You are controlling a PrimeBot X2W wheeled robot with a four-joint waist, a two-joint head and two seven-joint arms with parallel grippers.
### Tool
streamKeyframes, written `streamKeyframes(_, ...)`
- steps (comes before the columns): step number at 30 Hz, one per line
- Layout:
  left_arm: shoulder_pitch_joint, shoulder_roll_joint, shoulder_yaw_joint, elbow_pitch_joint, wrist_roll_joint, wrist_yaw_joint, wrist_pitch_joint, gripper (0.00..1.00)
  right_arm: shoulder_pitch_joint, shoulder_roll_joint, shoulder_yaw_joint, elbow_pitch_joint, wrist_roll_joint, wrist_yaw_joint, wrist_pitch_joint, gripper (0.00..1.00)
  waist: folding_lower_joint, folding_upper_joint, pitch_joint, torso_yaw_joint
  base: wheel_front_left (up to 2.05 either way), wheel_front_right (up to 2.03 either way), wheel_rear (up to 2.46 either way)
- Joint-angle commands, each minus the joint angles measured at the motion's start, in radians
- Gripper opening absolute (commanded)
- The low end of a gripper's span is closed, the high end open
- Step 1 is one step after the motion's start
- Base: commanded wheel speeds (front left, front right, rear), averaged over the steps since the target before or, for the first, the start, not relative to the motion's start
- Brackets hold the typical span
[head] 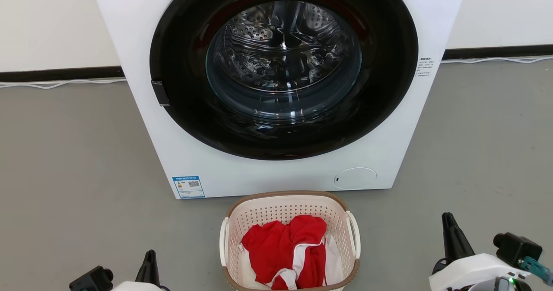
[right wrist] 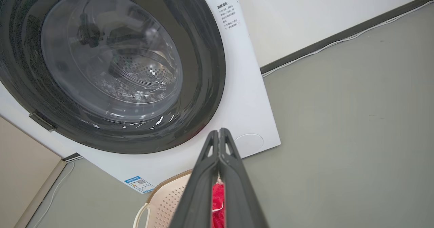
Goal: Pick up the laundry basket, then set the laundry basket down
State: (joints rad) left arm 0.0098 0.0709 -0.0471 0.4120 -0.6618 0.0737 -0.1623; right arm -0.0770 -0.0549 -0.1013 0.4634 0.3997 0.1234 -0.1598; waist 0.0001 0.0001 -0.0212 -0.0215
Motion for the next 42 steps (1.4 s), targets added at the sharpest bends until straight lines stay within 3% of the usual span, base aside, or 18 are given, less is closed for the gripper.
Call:
streamKeyframes(1, -0.048, 0.008, 0.018, -0.033, -0.032, -0.013, 0.006, 0.00, -0.027, -0.007, -0.001, -0.036, 0.038, 0.002, 0.010, 0.00, -0.0001, -0.0001, 0.000, 0.000, 0.00, 0.00, 0.00)
streamKeyframes(42, -0.080, -0.005, 0.082, -0.093, -0.442, -0.099, 0.127, 0.00, -0.029, -0.002, -0.006, -0.118, 0.562, 0.004, 0.128, 0.00, -0.0001, -0.0001, 0.011, 0.010, 0.00, 0.00, 0.00)
